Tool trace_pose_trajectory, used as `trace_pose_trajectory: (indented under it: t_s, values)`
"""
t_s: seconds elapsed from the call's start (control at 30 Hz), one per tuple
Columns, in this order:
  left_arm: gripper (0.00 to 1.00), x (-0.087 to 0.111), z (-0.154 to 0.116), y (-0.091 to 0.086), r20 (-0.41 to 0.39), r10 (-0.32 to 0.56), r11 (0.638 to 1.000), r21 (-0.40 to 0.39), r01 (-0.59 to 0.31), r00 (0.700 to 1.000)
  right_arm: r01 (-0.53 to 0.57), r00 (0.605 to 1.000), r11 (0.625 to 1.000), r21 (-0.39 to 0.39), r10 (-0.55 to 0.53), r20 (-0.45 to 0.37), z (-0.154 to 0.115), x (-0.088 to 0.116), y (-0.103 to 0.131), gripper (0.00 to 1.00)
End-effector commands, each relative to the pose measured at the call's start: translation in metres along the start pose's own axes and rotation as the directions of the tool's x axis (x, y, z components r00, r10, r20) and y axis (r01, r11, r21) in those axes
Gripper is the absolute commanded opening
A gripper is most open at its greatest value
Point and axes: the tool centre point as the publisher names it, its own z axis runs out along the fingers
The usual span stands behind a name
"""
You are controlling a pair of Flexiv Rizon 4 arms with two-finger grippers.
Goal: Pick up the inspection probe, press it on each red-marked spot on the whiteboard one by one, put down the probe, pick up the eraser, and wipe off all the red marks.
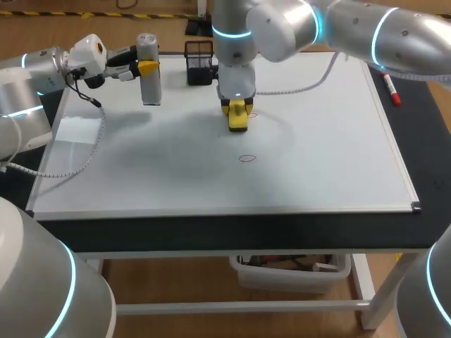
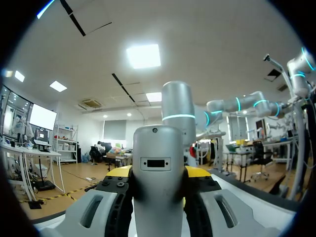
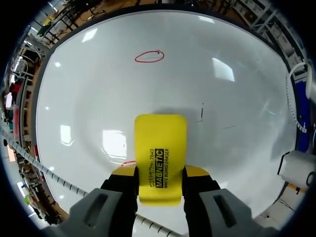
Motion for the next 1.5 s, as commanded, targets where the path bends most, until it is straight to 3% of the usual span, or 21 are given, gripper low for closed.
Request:
trace_pose_trajectory:
  t_s: [0.03,0.6,1.07,1.5]
  values:
    - [0.00,0.002,0.001,-0.002,0.007,0.002,1.000,-0.003,-0.002,1.000,-0.001,1.000,1.000,-0.010,0.001,-0.005,0.004,0.000,-0.002,0.00]
    - [0.00,0.002,0.001,-0.002,0.007,0.002,1.000,-0.003,-0.002,1.000,-0.086,0.996,0.995,-0.040,0.086,-0.020,0.020,0.032,0.018,0.00]
    - [0.00,0.002,0.001,-0.002,0.007,0.002,1.000,-0.003,-0.002,1.000,-0.205,0.979,0.978,-0.048,0.204,-0.026,0.024,0.076,0.027,0.00]
    - [0.00,0.002,0.001,-0.002,0.007,0.002,1.000,-0.003,-0.002,1.000,-0.231,0.973,0.972,-0.035,0.230,-0.027,0.016,0.085,0.027,0.00]
